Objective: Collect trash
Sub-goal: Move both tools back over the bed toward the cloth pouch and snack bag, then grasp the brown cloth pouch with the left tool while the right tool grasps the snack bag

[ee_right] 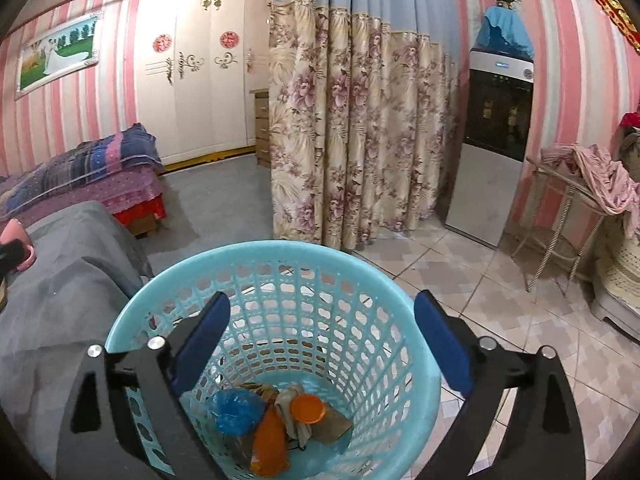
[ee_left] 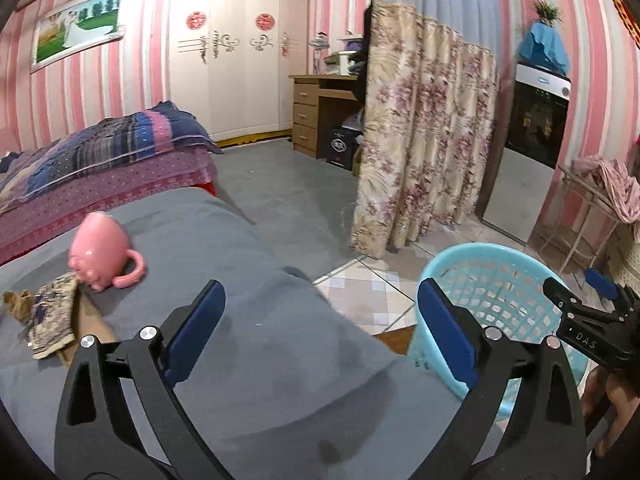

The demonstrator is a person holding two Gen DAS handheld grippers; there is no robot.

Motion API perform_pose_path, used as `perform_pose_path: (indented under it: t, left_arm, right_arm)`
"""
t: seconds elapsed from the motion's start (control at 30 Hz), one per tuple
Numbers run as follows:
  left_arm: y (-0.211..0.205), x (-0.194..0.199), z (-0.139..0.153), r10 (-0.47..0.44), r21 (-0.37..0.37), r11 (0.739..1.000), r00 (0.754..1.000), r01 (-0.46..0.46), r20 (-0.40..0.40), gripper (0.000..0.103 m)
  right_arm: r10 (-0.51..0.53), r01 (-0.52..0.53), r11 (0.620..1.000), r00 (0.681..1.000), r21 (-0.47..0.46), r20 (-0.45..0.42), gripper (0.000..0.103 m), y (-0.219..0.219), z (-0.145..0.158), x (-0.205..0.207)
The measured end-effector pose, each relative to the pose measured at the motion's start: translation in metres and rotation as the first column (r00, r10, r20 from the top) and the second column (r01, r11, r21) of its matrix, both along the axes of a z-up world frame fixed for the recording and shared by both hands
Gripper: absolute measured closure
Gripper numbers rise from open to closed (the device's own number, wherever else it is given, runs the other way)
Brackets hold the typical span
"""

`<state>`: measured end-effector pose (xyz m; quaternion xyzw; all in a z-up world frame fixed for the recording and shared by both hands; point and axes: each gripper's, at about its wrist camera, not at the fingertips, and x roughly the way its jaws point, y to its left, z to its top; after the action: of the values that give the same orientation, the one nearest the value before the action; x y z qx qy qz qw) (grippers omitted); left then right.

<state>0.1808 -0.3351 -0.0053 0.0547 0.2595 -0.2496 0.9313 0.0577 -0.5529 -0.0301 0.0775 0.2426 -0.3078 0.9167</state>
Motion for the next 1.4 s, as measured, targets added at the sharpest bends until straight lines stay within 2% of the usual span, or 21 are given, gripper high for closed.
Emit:
perform_pose_path:
  t: [0.13, 0.37, 0.57, 0.6, 0.77, 0.87, 0.97, 1.07, 1.1, 1.27, 1.4]
  left_arm:
    - [0.035, 0.001, 0.01, 0.049, 0.006, 0.999, 0.999, -0.049, 0.025, 0.006]
    - [0.12, 0.023, 0.013, 0.177, 0.034, 0.984, 0.984, -0.177, 0.01, 0.006]
    - [0.205, 0.055, 0.002, 0.328, 0.102, 0.939, 0.945, -0.328, 0.017, 0.006]
    - [0.224, 0.064, -0.002, 0.363, 0.115, 0.925, 0.932, -0.362, 0.009, 0.006]
    - [0.283, 0.105, -0.026, 0.445, 0.147, 0.89, 0.893, -0.433, -0.068, 0.007]
    - [0.31, 0.133, -0.04, 0.476, 0.129, 0.878, 0.867, -0.46, -0.146, 0.013]
    - [0.317, 0.153, -0.05, 0.466, 0.126, 0.884, 0.864, -0.449, -0.189, 0.021]
    - [0.318, 0.169, -0.058, 0.431, 0.126, 0.902, 0.87, -0.412, -0.241, 0.043]
    - [0.318, 0.171, -0.059, 0.419, 0.121, 0.908, 0.873, -0.401, -0.251, 0.057]
    - [0.319, 0.159, -0.053, 0.407, 0.114, 0.913, 0.89, -0.391, -0.204, 0.058]
    - [0.327, 0.128, -0.043, 0.428, 0.138, 0.902, 0.89, -0.41, -0.155, 0.058]
  right_arm:
    - [0.019, -0.019, 1.0, 1.0, 0.0, 0.003, 0.009, 0.016, 0.008, 0.008]
    - [0.144, -0.145, 0.988, 0.989, 0.042, 0.034, 0.006, 0.068, 0.017, 0.039]
    - [0.267, -0.268, 0.962, 0.963, 0.051, 0.024, 0.006, 0.114, 0.018, 0.076]
    - [0.293, -0.293, 0.954, 0.956, 0.06, 0.024, 0.006, 0.123, 0.017, 0.086]
    - [0.371, -0.369, 0.927, 0.929, 0.069, -0.008, 0.006, 0.157, 0.006, 0.12]
    - [0.395, -0.392, 0.918, 0.918, 0.061, -0.03, 0.006, 0.169, 0.003, 0.131]
    - [0.413, -0.41, 0.91, 0.909, 0.055, -0.052, 0.006, 0.181, 0.001, 0.143]
    - [0.424, -0.421, 0.905, 0.904, 0.06, -0.046, 0.006, 0.192, 0.003, 0.149]
    - [0.428, -0.425, 0.903, 0.903, 0.062, -0.044, 0.006, 0.194, 0.004, 0.151]
    - [0.485, -0.482, 0.874, 0.874, 0.066, -0.032, 0.006, 0.224, 0.011, 0.163]
    - [0.555, -0.552, 0.83, 0.831, 0.079, -0.029, 0.006, 0.263, 0.013, 0.175]
